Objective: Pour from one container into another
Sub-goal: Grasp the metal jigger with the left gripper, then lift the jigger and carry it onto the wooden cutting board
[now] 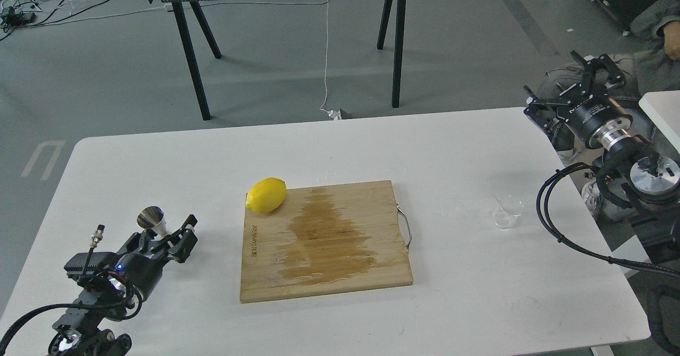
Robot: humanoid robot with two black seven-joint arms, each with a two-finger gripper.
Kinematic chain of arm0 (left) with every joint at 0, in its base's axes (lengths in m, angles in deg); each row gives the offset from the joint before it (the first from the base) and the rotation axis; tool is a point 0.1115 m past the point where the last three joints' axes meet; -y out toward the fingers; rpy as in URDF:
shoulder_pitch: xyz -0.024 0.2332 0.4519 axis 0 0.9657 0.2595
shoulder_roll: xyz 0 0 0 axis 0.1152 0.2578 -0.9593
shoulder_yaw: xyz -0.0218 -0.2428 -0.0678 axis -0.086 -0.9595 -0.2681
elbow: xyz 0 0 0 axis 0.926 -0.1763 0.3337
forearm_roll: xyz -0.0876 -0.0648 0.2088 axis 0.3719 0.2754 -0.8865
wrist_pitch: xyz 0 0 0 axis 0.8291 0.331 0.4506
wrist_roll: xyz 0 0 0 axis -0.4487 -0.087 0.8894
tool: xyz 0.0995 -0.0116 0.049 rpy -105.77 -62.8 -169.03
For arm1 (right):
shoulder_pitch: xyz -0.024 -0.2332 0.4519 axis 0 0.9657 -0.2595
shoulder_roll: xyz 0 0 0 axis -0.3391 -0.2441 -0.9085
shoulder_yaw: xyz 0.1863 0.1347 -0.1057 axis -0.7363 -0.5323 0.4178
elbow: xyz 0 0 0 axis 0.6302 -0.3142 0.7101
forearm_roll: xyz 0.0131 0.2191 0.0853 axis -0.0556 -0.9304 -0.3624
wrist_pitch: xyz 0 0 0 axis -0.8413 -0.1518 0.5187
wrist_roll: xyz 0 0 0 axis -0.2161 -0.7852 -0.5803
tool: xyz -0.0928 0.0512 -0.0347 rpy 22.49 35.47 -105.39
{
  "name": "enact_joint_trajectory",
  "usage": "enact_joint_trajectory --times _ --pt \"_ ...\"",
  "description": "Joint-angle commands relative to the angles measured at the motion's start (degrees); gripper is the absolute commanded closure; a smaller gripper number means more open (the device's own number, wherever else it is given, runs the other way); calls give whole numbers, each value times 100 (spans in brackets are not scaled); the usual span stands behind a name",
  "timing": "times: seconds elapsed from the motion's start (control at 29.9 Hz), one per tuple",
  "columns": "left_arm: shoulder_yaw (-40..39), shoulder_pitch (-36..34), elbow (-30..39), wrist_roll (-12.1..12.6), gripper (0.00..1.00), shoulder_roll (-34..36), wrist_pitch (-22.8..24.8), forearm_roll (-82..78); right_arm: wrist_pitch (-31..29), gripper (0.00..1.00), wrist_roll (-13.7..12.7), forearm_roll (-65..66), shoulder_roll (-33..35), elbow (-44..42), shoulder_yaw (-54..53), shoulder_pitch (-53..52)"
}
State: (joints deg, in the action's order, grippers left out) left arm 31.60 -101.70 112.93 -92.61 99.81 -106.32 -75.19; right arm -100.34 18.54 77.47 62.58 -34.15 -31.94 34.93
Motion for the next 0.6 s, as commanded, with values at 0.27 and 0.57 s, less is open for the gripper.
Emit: enact_joint_trajectory --times 0.27,0.57 --pt "-2 -58 -80 0 95 60 0 8 0 1 0 0 26 17 9 53" --pt "-19 -145 8 0 97 131 0 8 0 1 0 -9 17 -9 -17 -9"
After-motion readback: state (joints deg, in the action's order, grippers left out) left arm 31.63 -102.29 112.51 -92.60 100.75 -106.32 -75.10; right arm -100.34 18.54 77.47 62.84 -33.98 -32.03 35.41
